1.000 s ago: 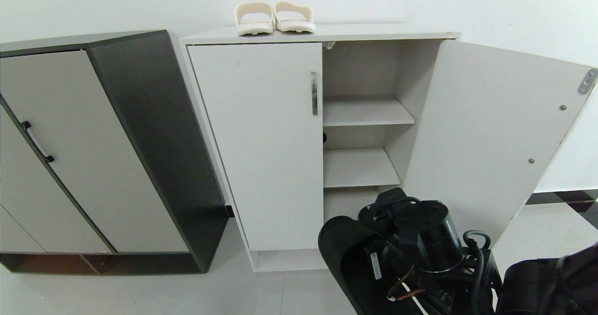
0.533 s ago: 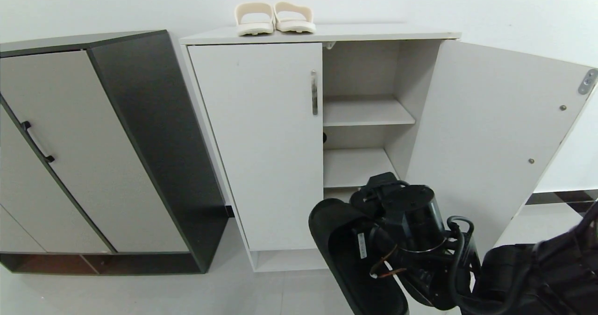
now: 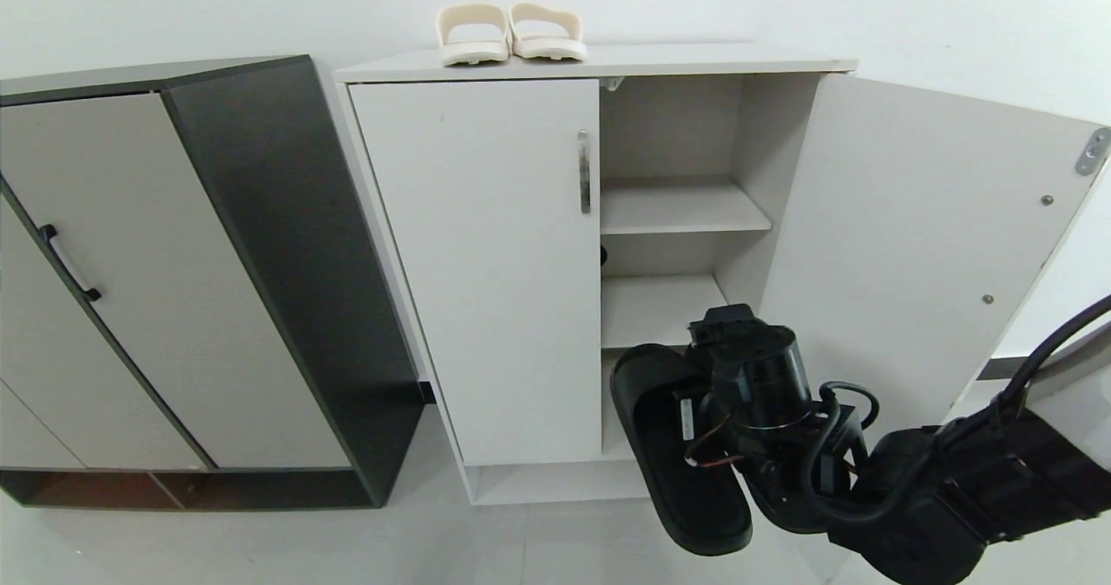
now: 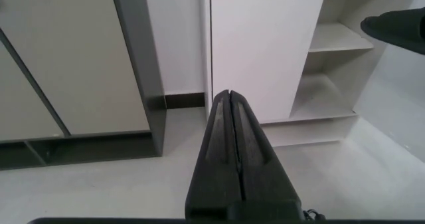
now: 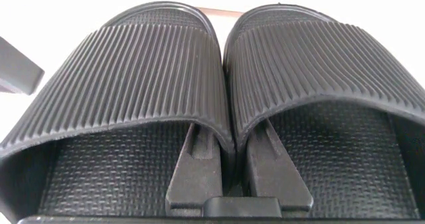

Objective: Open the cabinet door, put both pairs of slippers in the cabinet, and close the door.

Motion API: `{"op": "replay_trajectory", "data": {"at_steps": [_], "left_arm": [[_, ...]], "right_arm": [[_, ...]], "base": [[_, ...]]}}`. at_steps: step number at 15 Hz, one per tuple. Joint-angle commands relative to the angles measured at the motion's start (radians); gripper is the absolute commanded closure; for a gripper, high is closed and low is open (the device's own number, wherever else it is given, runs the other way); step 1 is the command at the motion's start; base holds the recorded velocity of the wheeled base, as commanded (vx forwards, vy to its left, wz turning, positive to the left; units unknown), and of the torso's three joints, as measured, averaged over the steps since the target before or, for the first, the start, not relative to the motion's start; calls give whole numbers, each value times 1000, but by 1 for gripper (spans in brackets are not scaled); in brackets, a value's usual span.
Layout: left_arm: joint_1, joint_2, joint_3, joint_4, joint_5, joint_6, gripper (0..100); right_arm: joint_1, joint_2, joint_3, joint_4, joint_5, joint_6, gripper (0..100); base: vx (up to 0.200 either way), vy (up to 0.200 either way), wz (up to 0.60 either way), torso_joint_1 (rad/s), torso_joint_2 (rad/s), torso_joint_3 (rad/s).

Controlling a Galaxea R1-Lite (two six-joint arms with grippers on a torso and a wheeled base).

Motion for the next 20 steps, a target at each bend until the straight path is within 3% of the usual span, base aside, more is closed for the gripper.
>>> {"op": "replay_trajectory", "data": {"at_steps": [1, 8, 20], "left_arm": [[0, 2, 0, 0, 0, 1, 100], [0, 2, 0, 0, 0, 0, 100], [0, 2, 0, 0, 0, -3, 100]], "right_arm": [[16, 9, 2, 0, 0, 1, 100], [28, 11, 13, -32, -3, 3, 100], [-25, 46, 7, -32, -49, 0, 100]], "base": [[0, -200, 0, -2, 2, 2], [0, -200, 0, 3, 4, 2], [0, 0, 0, 0, 0, 0]]}}
